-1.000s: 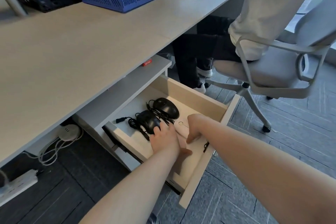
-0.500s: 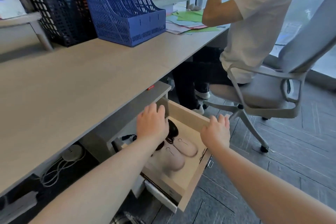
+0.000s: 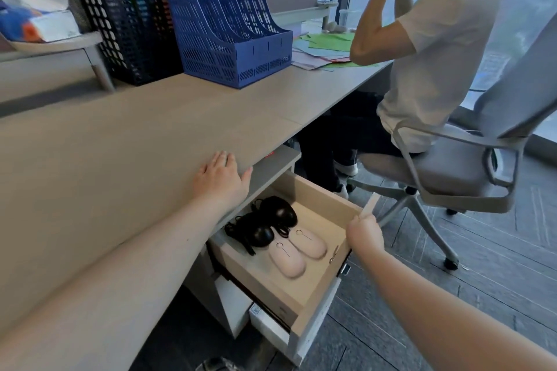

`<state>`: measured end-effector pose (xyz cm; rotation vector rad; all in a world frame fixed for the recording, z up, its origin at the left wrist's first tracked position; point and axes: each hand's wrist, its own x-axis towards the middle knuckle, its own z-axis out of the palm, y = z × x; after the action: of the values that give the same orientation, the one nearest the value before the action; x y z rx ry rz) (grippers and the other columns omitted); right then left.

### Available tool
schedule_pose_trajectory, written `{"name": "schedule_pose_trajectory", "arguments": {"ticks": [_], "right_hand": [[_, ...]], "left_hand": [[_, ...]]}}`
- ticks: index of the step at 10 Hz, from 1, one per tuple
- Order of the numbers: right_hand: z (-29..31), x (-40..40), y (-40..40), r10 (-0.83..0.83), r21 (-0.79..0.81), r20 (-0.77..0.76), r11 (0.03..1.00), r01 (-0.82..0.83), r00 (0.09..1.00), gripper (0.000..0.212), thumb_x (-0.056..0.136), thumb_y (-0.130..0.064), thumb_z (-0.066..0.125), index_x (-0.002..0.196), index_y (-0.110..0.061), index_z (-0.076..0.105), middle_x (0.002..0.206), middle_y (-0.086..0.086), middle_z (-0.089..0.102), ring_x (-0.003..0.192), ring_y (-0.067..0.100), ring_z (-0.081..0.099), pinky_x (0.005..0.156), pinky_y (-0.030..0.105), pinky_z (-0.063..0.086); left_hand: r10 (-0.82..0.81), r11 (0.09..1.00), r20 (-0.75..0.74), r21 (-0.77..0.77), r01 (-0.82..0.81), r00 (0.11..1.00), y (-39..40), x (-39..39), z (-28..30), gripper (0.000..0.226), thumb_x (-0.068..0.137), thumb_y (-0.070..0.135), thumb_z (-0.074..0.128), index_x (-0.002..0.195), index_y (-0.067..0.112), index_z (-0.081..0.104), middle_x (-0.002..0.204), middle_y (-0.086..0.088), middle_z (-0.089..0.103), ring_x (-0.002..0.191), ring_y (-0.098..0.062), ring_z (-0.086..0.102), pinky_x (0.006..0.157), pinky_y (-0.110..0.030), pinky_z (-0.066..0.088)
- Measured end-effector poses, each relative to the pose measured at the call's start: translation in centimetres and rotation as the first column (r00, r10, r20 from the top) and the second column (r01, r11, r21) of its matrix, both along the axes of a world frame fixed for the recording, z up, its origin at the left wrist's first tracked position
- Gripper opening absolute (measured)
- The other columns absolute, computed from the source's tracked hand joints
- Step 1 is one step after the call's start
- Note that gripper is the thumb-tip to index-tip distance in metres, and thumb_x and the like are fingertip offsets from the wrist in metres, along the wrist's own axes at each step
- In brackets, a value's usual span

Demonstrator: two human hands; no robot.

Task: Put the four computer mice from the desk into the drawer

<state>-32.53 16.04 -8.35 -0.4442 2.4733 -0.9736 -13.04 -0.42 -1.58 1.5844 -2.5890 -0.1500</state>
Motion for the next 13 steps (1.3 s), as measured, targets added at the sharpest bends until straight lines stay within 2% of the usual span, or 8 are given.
{"name": "schedule_pose_trajectory", "arguments": {"ticks": [2,4,5,7,8,9,11,13], "right_hand": [[-1.3,0.6,-3.0,0.066,-0.149,0.104,0.988,-0.050,0.992,0.038,0.098,-0.013,0.033,0.122,0.007,0.055,0.120,0.027,0.061,0.106,0.041,0.058,0.074,0.031,0.037],[-2.8,3.5,-5.5,0.168,-0.246,0.250,0.964,-0.105,0.954,0.052,0.096,-0.004,0.033,0.147,-0.015,0.038,0.141,0.008,0.051,0.093,0.020,0.058,0.077,0.028,0.048],[-3.1,4.8,-6.9,0.212,-0.228,0.282,0.962,-0.150,0.936,0.054,0.098,-0.007,0.031,0.149,-0.024,0.032,0.146,0.003,0.047,0.071,0.011,0.055,0.055,0.023,0.045],[-2.1,5.6,-9.2,0.291,-0.189,0.350,0.953,-0.237,0.890,0.056,0.100,-0.004,0.029,0.151,-0.026,0.024,0.154,0.002,0.037,0.129,0.035,0.050,0.104,0.039,0.045],[-2.6,5.6,-10.9,0.350,-0.154,0.294,0.936,-0.318,0.889,0.062,0.096,-0.002,0.031,0.152,-0.026,0.022,0.131,0.000,0.051,0.085,0.027,0.062,0.069,0.031,0.046],[-3.1,5.7,-12.5,0.399,-0.115,0.258,0.917,-0.382,0.880,0.062,0.095,-0.002,0.030,0.153,-0.024,0.021,0.141,0.007,0.048,0.066,0.012,0.047,0.060,0.025,0.039],[-3.9,6.6,-14.9,0.432,-0.092,0.130,0.902,-0.423,0.893,0.045,0.095,-0.003,0.035,0.139,-0.005,0.039,0.105,0.007,0.044,0.077,0.015,0.045,0.073,0.029,0.041],[-3.0,5.8,-14.5,0.513,0.004,0.153,0.854,-0.520,0.844,0.055,0.095,-0.002,0.028,0.150,-0.011,0.025,0.108,0.013,0.053,0.097,0.027,0.052,0.080,0.035,0.044]], "left_hand": [[-0.088,0.991,-0.070,0.099,0.094,0.994,-2.6,0.4,1.1,0.061,0.100,0.045,0.024,0.149,0.009,0.023,0.160,-0.005,0.015,0.147,-0.017,0.012,0.119,-0.036,0.011],[-0.156,0.985,-0.021,0.067,0.157,0.988,-3.8,0.9,1.2,0.063,0.099,0.049,0.022,0.151,0.014,0.017,0.161,0.000,0.010,0.148,-0.014,0.008,0.119,-0.035,0.007],[-0.165,0.984,-0.006,0.068,0.165,0.986,-4.4,0.9,1.3,0.063,0.099,0.051,0.020,0.152,0.017,0.014,0.162,0.002,0.008,0.148,-0.012,0.006,0.119,-0.036,0.006],[-0.178,0.982,-0.006,0.056,0.178,0.984,-4.7,0.8,1.1,0.062,0.099,0.049,0.020,0.152,0.017,0.013,0.162,0.002,0.007,0.148,-0.012,0.006,0.120,-0.036,0.006],[-0.169,0.984,-0.004,0.052,0.169,0.986,-4.7,0.9,1.1,0.062,0.099,0.048,0.021,0.152,0.017,0.014,0.162,0.002,0.008,0.148,-0.012,0.006,0.120,-0.035,0.006],[-0.169,0.984,-0.020,0.056,0.169,0.986,-4.7,0.8,1.0,0.062,0.099,0.048,0.022,0.152,0.017,0.015,0.162,0.002,0.008,0.148,-0.012,0.006,0.120,-0.035,0.006],[-0.170,0.984,-0.028,0.043,0.171,0.985,-4.9,0.7,0.9,0.062,0.098,0.048,0.022,0.152,0.018,0.014,0.162,0.002,0.008,0.148,-0.011,0.005,0.120,-0.035,0.005],[-0.165,0.985,-0.028,0.041,0.166,0.986,-4.7,0.7,0.9,0.062,0.098,0.049,0.021,0.152,0.018,0.013,0.162,0.003,0.007,0.148,-0.011,0.005,0.119,-0.034,0.005]]}}
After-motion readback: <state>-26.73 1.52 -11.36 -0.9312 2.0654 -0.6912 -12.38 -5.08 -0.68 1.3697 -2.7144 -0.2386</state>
